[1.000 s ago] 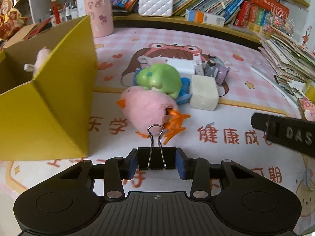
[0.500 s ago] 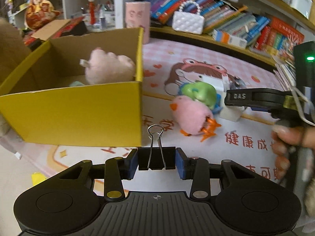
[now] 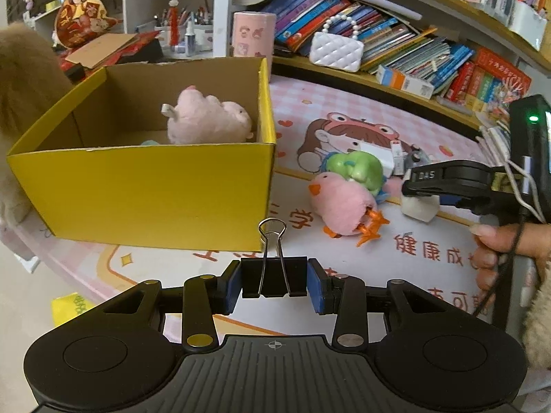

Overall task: Organize objects
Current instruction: 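Carry the binder clip and white cube over the yellow box with both tools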

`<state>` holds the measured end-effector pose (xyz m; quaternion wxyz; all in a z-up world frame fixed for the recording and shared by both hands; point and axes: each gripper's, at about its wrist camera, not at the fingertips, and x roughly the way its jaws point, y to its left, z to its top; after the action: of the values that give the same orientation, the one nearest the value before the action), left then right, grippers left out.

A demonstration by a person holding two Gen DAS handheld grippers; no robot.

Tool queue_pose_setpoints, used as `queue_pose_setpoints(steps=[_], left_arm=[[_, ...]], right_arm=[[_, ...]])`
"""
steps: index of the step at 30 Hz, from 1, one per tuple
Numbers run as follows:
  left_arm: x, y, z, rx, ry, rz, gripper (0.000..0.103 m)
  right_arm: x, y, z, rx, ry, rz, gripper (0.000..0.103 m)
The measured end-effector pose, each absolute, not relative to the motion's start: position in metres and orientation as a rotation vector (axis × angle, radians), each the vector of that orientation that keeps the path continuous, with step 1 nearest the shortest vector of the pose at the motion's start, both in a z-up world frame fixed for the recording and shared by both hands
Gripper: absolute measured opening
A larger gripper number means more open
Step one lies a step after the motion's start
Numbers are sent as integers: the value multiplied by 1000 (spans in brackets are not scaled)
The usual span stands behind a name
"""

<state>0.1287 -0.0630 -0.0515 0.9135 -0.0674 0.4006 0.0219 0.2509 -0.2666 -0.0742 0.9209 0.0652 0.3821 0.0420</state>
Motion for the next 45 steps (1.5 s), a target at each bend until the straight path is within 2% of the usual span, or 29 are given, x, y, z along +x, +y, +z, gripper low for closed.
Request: queue_pose_setpoints(steps=[8, 16, 33, 45], left_arm=[[123, -57, -45, -139, 792, -61, 38], [100, -30, -37, -124, 743, -122, 38], [19, 65, -33, -95, 734, -84, 38], [-10, 111, -22, -100, 677, -51, 38]], right_arm=[[178, -273, -40, 164, 751, 49, 32], [104, -218, -31, 133, 743, 105, 31], [23, -105, -40, 123, 789, 195, 30], [1, -56, -32, 94, 759, 233, 30]])
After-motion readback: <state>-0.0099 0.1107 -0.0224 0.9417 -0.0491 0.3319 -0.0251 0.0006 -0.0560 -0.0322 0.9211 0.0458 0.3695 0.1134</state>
